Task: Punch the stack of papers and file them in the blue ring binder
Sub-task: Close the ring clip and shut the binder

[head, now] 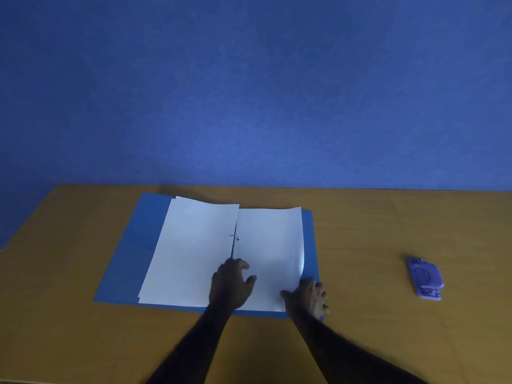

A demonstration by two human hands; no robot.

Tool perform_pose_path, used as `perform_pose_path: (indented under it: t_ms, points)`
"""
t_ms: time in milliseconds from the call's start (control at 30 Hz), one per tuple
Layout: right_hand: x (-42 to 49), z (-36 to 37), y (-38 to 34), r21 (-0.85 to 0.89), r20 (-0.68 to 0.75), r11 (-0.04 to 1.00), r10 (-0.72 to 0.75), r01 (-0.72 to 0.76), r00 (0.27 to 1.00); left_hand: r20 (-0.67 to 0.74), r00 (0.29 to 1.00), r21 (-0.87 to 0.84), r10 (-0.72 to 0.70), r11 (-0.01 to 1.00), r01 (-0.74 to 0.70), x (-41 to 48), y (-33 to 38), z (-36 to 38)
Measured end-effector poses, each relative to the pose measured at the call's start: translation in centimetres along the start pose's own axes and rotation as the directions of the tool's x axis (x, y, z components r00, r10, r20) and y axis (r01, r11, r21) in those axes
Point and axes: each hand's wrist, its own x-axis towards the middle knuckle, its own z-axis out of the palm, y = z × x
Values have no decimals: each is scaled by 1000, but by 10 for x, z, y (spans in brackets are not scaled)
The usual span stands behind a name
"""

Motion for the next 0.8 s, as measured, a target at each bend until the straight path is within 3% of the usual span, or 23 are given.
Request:
perform_pose_path:
  t_ms: [100,200,333,533,700,800]
  points:
    - [-6,0,-3,306,-48,945,-105,115,993,108,990,-303,-92,945,121,0,13,3]
    - [-21,-1,-6,368,-134,866,-312,339,941,106,990,-460,-89,879,128,3,30,1]
    - [-42,1,-13,318,-195,746,-552,585,810,25,998,-429,-61,901,65,7,43,-10]
    - [-45,12,-12,215,-183,609,-743,763,644,-74,992,-298,-102,952,76,12,30,-28]
    - [-33,0,-11,296,-57,683,-685,668,726,-160,969,-165,-190,973,164,22,-16,-66]
    - [-21,-4,-13,214,101,750,-655,626,749,-222,935,-85,-277,961,264,30,-59,-90]
